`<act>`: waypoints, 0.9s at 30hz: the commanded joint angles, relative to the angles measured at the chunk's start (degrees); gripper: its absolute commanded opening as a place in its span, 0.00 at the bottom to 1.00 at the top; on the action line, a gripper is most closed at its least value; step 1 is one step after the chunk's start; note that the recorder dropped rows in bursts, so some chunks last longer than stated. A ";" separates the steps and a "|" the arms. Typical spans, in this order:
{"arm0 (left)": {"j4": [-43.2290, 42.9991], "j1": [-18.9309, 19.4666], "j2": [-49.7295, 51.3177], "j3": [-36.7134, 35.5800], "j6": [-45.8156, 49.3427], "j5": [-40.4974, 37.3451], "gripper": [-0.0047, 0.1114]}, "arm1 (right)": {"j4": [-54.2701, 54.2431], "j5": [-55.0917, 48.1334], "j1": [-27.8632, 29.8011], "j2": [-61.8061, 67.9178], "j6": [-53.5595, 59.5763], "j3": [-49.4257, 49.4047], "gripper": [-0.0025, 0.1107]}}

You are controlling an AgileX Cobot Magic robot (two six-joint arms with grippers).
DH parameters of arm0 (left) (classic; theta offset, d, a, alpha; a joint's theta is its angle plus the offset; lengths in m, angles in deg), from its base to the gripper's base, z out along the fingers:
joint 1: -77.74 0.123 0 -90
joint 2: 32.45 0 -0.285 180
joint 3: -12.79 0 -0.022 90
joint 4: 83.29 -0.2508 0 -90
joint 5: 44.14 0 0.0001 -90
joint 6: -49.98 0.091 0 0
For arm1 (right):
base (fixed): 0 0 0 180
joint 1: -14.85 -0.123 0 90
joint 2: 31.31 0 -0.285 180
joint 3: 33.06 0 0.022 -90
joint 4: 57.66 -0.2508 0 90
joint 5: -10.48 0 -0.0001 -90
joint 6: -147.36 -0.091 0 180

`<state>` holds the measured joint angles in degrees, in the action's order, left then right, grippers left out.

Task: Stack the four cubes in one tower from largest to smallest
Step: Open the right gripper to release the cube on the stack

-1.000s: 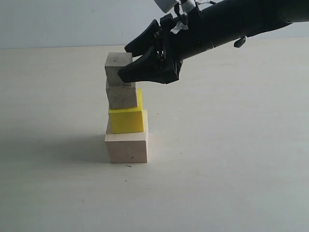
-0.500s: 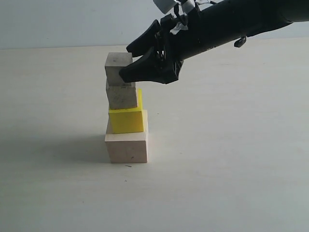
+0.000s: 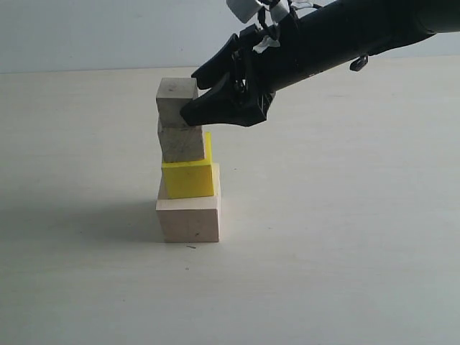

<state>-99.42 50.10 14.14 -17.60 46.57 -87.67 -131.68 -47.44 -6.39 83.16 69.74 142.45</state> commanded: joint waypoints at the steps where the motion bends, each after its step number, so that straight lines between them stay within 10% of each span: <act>1: 0.37 -0.30 -0.24 -0.13 0.00 -0.06 0.04 | 0.01 0.70 0.33 -0.68 -0.21 0.35 0.65; 27: 0.37 -0.30 -0.24 -0.13 0.10 -0.06 0.04 | 0.67 -1.40 0.33 -0.68 -2.42 0.35 0.65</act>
<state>-99.42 50.10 14.14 -17.60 46.70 -87.67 -131.21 -47.27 -6.39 83.16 67.75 142.45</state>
